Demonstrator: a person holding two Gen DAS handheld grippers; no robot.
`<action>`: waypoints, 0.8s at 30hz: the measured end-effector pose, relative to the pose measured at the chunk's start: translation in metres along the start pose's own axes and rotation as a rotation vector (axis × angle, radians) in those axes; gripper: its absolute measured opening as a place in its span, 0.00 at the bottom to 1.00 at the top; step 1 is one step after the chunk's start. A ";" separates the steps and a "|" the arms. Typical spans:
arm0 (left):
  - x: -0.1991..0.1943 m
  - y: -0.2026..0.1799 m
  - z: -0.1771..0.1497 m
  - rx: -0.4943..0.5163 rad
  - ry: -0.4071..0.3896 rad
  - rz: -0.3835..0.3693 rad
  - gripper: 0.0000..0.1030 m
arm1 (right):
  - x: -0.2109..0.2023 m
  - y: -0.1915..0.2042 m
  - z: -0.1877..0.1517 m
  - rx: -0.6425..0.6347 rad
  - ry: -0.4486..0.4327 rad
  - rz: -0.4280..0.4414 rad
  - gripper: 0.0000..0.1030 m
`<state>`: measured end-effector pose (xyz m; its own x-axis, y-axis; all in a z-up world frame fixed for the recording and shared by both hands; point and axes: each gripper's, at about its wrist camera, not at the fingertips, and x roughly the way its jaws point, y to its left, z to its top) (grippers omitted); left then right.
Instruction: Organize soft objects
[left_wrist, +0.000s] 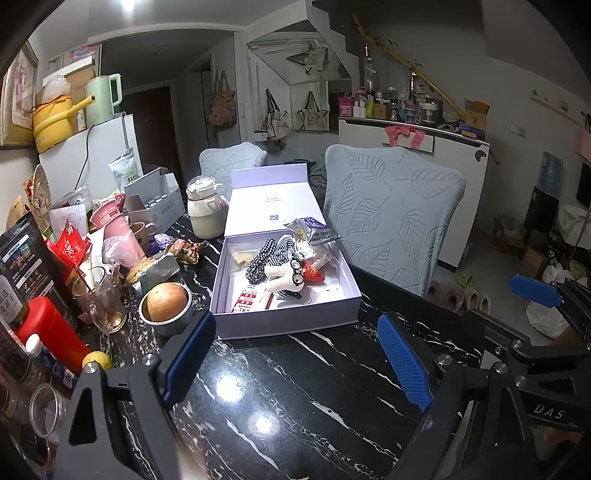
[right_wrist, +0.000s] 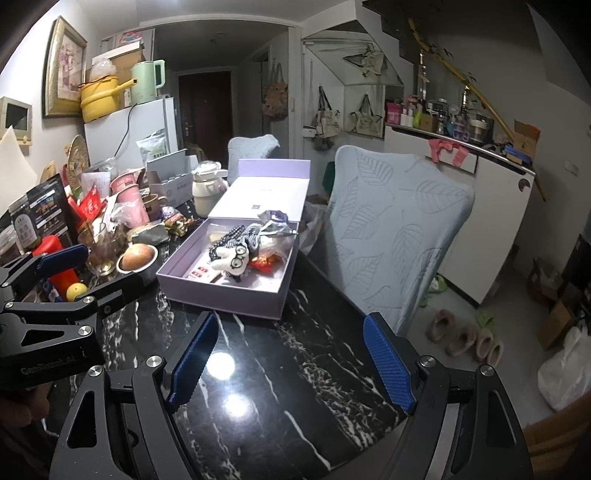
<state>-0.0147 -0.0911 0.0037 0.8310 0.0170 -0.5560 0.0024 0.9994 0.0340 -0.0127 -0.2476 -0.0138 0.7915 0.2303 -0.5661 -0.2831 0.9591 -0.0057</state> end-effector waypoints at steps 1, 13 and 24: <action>0.000 0.000 0.000 0.000 0.000 0.000 0.88 | 0.000 0.000 0.000 0.000 0.000 0.000 0.79; 0.001 -0.001 0.000 0.004 0.005 -0.006 0.88 | 0.000 -0.001 0.001 0.001 0.002 0.000 0.79; 0.001 0.003 -0.001 0.005 0.009 -0.006 0.88 | 0.003 -0.003 -0.003 0.007 0.011 -0.003 0.79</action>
<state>-0.0143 -0.0881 0.0020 0.8260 0.0116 -0.5636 0.0096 0.9994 0.0347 -0.0113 -0.2503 -0.0178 0.7861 0.2253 -0.5755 -0.2769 0.9609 -0.0020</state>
